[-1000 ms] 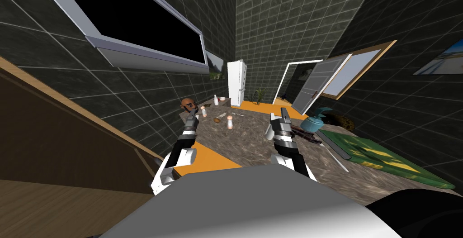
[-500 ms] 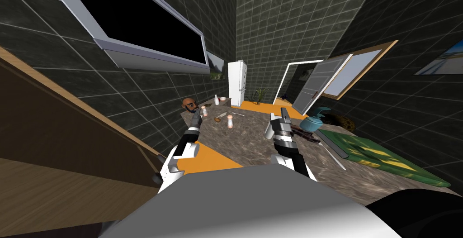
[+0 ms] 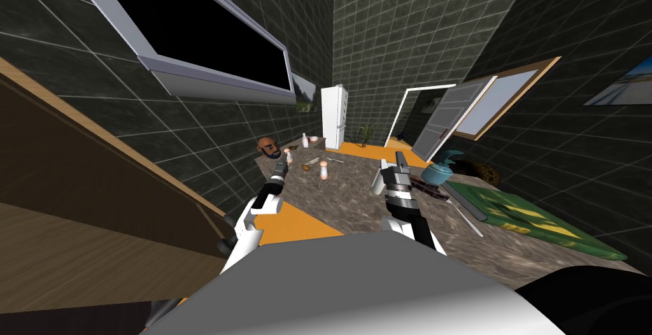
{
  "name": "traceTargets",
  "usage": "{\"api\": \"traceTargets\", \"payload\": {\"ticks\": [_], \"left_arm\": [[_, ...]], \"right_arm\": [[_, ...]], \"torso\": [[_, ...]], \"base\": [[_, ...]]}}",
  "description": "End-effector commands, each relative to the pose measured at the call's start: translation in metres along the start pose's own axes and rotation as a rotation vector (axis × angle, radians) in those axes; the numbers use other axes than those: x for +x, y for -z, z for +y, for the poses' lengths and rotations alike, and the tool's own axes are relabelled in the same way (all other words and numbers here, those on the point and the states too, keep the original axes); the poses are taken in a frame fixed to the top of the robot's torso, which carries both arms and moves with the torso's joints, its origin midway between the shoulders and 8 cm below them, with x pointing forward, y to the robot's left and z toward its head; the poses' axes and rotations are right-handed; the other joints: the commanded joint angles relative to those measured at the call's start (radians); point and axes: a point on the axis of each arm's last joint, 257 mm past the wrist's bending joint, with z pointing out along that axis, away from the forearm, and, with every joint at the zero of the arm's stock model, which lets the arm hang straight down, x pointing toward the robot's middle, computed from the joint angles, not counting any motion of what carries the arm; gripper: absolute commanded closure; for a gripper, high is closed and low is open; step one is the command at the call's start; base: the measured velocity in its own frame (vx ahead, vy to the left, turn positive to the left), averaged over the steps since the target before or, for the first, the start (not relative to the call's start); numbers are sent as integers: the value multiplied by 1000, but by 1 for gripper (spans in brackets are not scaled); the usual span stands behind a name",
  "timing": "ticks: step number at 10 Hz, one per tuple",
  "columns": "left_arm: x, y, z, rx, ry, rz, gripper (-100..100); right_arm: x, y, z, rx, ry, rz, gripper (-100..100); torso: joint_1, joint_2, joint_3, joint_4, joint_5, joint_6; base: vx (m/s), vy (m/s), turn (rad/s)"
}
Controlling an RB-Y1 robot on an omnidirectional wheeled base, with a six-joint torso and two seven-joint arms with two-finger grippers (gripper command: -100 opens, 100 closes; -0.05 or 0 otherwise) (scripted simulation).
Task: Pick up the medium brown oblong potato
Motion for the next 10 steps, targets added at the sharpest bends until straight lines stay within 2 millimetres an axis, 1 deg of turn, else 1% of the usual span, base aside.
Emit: {"api": "traceTargets", "payload": {"ticks": [1, 2, 3, 4, 5, 6, 7, 8, 9, 10], "left_arm": [[4, -9, 11, -32, -1, 11, -100], [8, -20, 20, -64, -5, 28, -100], [9, -21, 26, -76, -5, 29, -100], [12, -31, 33, -106, -10, 44, -100], [12, -32, 42, -123, -10, 46, -100], [15, -42, 51, -158, -14, 59, -100], [15, -42, 58, -172, -14, 60, -100], [15, -42, 58, -172, -14, 60, -100], [17, -52, 66, -206, -18, 72, -100], [17, -52, 74, -222, -19, 72, -100]], "right_arm": [[0, 0, 0, 0, 0, 0, 0], [0, 0, 0, 0, 0, 0, 0], [0, 0, 0, 0, 0, 0, 0], [0, 0, 0, 0, 0, 0, 0], [0, 0, 0, 0, 0, 0, 0], [0, 0, 0, 0, 0, 0, 0], [0, 0, 0, 0, 0, 0, 0], [0, 0, 0, 0, 0, 0, 0], [0, 0, 0, 0, 0, 0, 0], [0, 0, 0, 0, 0, 0, 0]], "torso": [[0, 0, 0, 0, 0, 0], [0, 0, 0, 0, 0, 0], [0, 0, 0, 0, 0, 0], [0, 0, 0, 0, 0, 0], [0, 0, 0, 0, 0, 0], [0, 0, 0, 0, 0, 0], [0, 0, 0, 0, 0, 0], [0, 0, 0, 0, 0, 0], [0, -1, 0, 0, 0, 0], [0, -1, 0, 0, 0, 0]], "base": [[-19, -10, 2], [-22, -13, -4], [-16, -9, -3], [-19, -9, -6], [-15, -8, -9], [-15, -13, -17], [-14, -12, -11], [-7, -6, 2], [-9, -10, -23], [-8, -10, -17]]}}
